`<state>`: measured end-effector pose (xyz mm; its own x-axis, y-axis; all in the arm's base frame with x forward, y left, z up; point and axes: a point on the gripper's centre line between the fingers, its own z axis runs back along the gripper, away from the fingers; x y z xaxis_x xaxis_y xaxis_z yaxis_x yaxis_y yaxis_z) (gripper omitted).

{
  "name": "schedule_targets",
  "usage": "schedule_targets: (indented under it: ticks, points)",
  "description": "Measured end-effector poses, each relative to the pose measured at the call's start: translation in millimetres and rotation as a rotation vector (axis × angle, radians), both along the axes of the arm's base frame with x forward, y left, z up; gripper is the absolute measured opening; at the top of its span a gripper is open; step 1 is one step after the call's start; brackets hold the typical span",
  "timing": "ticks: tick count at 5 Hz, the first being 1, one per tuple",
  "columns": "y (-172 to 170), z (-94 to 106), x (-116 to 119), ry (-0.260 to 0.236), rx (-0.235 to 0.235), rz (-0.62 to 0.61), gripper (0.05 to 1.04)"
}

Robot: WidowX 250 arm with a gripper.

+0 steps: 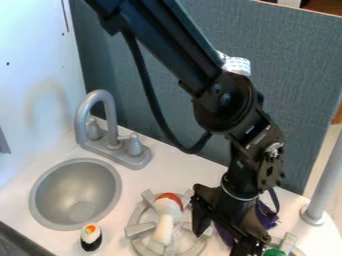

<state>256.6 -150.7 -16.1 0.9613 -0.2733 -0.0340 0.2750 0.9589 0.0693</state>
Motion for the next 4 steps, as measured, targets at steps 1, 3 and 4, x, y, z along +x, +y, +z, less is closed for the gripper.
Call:
schedule_targets:
  ticks: [1,3,4]
  points:
    - [3,-10.5,-5,0.033,0.017,-0.004,1.001]
    - [-43,-6.0,12,-0.048,-0.124,-0.230,1.001]
    - [-54,-14.0,21,-0.040,-0.121,-0.300,1.001]
